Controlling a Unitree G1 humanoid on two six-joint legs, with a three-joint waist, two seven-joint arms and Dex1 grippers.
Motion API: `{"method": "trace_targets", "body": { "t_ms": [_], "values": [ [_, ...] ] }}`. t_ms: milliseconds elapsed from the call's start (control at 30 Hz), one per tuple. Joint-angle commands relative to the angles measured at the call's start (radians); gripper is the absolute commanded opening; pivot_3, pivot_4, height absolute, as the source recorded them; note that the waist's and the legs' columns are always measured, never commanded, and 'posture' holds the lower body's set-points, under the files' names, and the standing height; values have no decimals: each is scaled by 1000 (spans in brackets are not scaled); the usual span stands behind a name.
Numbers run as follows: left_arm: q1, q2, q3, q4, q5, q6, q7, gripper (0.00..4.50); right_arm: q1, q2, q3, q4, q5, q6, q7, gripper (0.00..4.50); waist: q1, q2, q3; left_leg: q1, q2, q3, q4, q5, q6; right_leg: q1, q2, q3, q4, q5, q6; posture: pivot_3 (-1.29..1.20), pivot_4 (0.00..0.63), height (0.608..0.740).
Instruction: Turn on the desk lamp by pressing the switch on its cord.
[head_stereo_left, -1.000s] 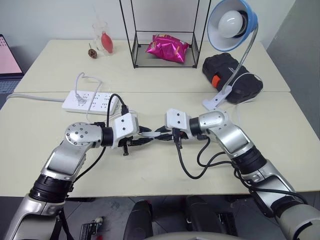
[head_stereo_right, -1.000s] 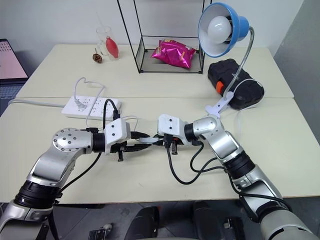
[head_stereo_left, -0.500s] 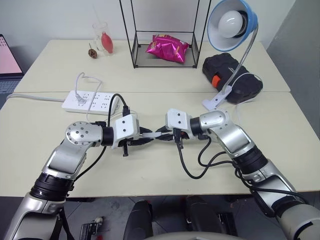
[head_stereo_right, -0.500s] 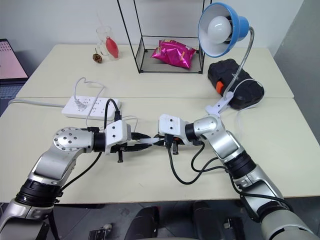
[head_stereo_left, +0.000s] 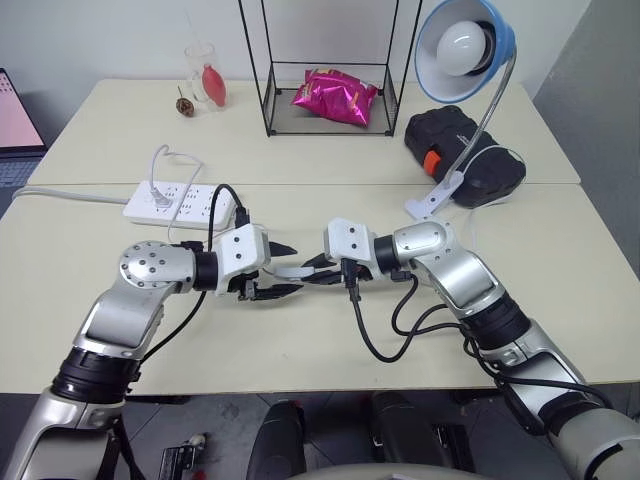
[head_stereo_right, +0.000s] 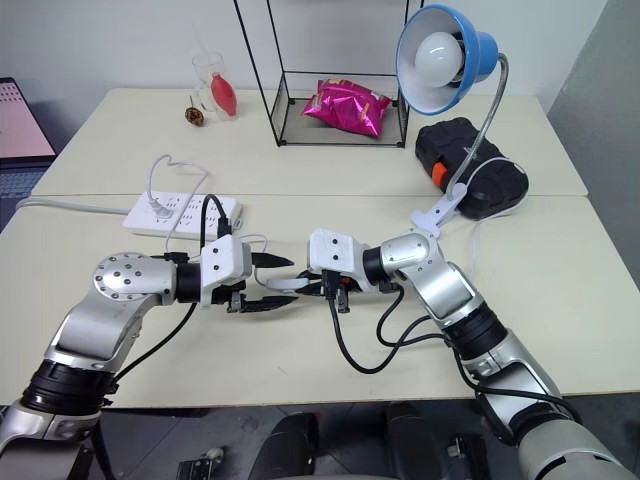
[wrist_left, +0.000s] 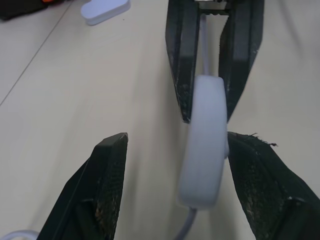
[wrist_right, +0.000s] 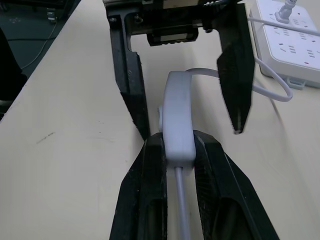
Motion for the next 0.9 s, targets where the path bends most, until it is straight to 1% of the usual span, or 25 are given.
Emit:
{"method": "trace_targets", "body": {
  "t_ms": [33,467,567,633,667,767,833,900],
  "values": [
    [8,19,21,-46,-15,5,-13,3083,-18,2,-7,-37,14,-2,3,388,0,0,0,0,0,0,0,0,0,0,0,0,0,0,0,0,150,740],
    [-4,7,24,-21,2,2,23,3083,-21,1,-3,-37,15,-1,2,388,0,0,0,0,0,0,0,0,0,0,0,0,0,0,0,0,150,740],
    [-9,1,22,-24,-4,11,29,2576,-21,0,-3,-36,14,-2,2,388,0,0,0,0,0,0,0,0,0,0,0,0,0,0,0,0,150,740],
    [-9,0,22,-27,-5,15,29,2100,-21,-2,-2,-37,14,-2,3,388,0,0,0,0,0,0,0,0,0,0,0,0,0,0,0,0,150,740],
    [-9,0,22,-29,-5,17,29,1979,-21,-2,-2,-37,14,-2,3,388,0,0,0,0,0,0,0,0,0,0,0,0,0,0,0,0,150,740],
    [-8,5,21,-28,-1,16,23,1231,-21,-3,-2,-37,15,-2,2,388,0,0,0,0,0,0,0,0,0,0,0,0,0,0,0,0,150,740],
    [-8,8,21,-27,3,13,20,851,-20,-4,-2,-38,16,-2,2,388,0,0,0,0,0,0,0,0,0,0,0,0,0,0,0,0,150,740],
    [-9,7,22,-24,8,11,18,733,-21,-4,-2,-38,17,-2,3,388,0,0,0,0,0,0,0,0,0,0,0,0,0,0,0,0,150,740]
  ]
}}
